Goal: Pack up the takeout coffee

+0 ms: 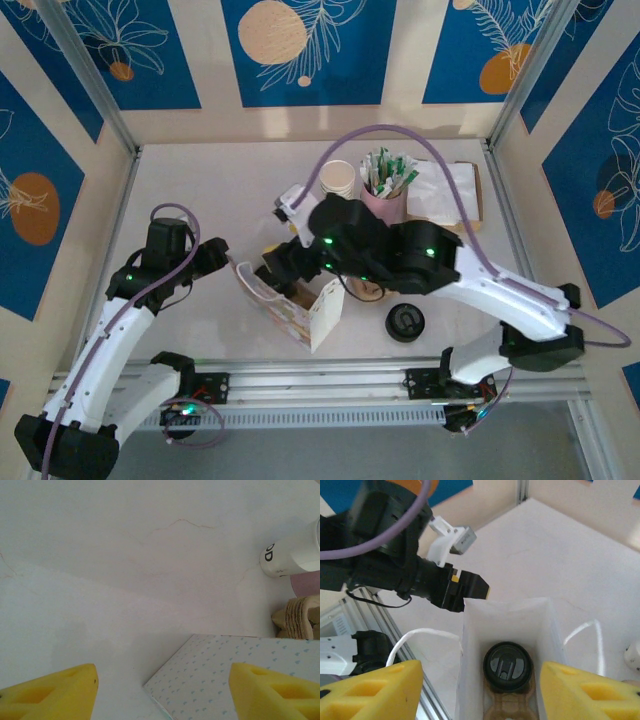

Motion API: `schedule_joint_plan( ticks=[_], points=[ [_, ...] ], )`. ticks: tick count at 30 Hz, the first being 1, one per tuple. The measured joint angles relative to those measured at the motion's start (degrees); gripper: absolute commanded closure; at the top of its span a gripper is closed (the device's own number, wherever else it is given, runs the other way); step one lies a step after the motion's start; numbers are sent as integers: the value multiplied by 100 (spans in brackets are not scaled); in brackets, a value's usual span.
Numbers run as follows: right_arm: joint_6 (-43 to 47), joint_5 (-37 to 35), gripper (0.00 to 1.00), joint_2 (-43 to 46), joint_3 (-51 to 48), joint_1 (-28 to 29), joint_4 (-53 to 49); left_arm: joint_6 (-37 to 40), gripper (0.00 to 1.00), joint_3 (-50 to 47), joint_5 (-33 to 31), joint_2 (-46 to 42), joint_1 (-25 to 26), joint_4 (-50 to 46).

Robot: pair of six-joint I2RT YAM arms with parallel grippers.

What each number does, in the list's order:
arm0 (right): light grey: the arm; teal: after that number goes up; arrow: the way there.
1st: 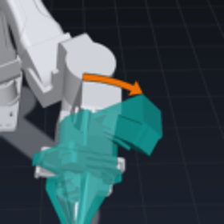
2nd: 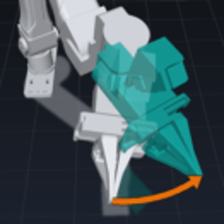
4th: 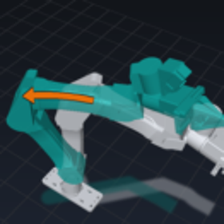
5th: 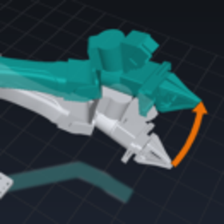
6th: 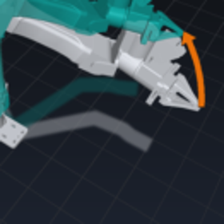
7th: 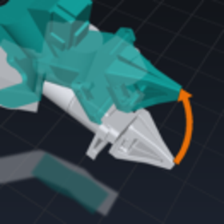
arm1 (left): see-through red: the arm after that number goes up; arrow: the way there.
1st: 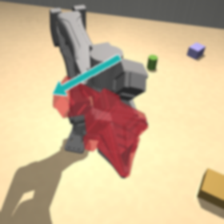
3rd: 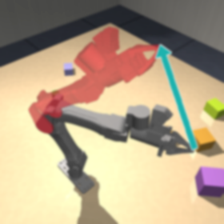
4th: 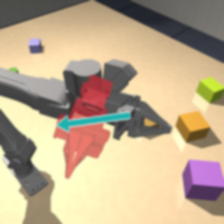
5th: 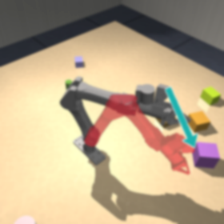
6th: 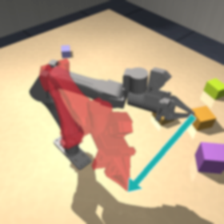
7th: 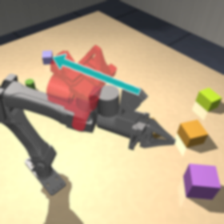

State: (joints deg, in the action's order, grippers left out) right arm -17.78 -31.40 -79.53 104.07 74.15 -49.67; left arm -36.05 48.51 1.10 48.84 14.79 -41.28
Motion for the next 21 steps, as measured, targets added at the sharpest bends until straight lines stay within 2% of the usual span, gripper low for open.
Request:
schedule_joint_plan(
  ticks=[8,12,14,16,21],
  points=[
    [297,-348,37,1572,-1438,0,1069,22,30,151,17,-11,0,-63],
    [551,-811,37,2159,-2022,-264,1449,61,30,170,17,-74,0,-94],
    [645,-997,37,2297,-2236,-636,1526,61,30,170,15,-136,0,-107],
    [664,-1005,38,2319,-2365,-1279,1484,61,30,170,15,-219,0,-120],
    [619,-313,39,2050,-2498,-3018,1316,83,30,173,15,-317,0,-144]
  ],
)
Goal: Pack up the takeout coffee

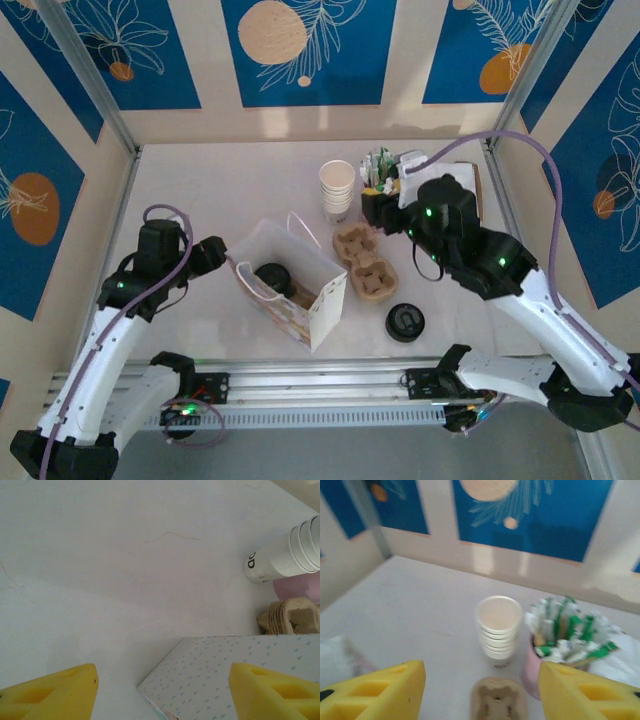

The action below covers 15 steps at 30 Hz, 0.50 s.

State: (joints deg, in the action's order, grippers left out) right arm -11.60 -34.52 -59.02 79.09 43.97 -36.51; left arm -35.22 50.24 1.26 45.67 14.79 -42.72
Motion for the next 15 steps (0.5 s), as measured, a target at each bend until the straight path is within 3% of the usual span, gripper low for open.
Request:
schedule_joint_plan(
  ticks=[6,15],
  points=[
    [31,975,35,-796,247,-1226,-470,122,30,20,7,-39,0,-173],
    [313,1434,34,-1517,400,-1902,-846,229,30,153,114,-50,0,-328]
  ],
)
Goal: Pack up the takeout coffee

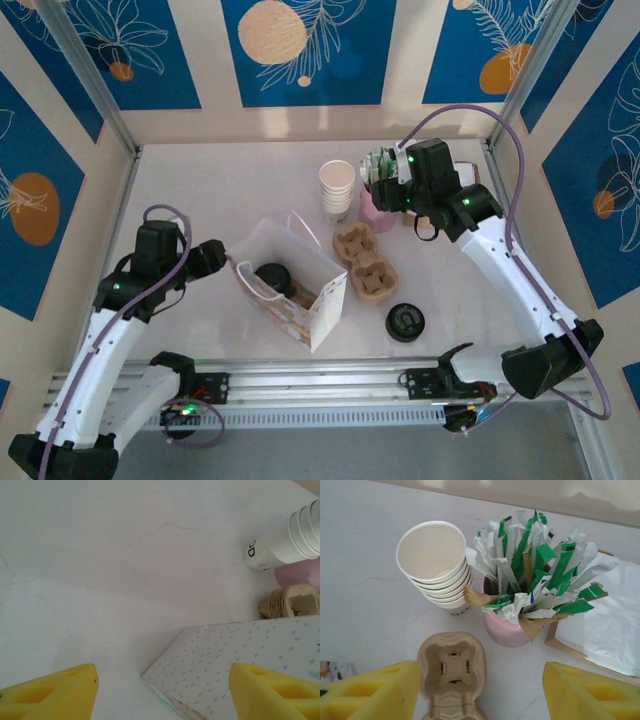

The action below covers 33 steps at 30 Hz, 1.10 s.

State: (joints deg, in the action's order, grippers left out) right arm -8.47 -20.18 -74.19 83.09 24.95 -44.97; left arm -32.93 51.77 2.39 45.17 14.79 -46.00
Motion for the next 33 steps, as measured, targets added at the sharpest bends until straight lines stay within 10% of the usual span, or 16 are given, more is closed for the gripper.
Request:
schedule_joint_plan(
  ticks=[33],
  points=[
    [811,22,52,-1622,1034,85,-35,52,30,15,321,140,0,-162]
  ],
)
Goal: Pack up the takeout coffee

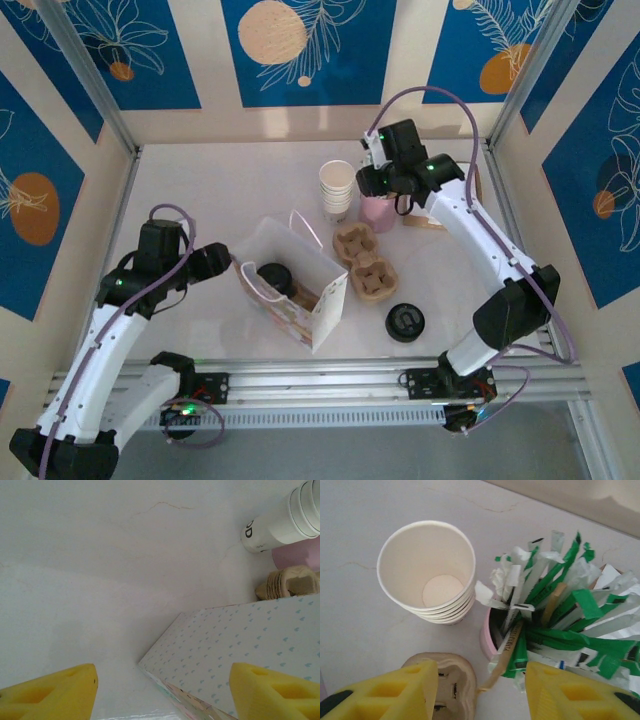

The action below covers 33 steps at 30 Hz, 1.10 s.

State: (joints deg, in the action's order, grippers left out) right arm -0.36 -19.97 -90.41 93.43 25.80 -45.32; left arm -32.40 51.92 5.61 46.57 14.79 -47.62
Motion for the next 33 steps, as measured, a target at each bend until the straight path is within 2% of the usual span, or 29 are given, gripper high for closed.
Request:
schedule_joint_plan(
  ticks=[14,22,27,33],
  points=[
    [358,-872,94,-79,2,369,-37,-2,30,0,-4,-273,0,-149],
    [376,-968,96,107,149,531,-101,0,29,0,-4,-297,0,-181],
    [332,-994,100,776,442,831,-184,-2,29,0,-7,-297,0,-175],
    [216,-940,100,1926,693,1296,-144,-2,29,0,-7,-267,0,-168]
  ],
)
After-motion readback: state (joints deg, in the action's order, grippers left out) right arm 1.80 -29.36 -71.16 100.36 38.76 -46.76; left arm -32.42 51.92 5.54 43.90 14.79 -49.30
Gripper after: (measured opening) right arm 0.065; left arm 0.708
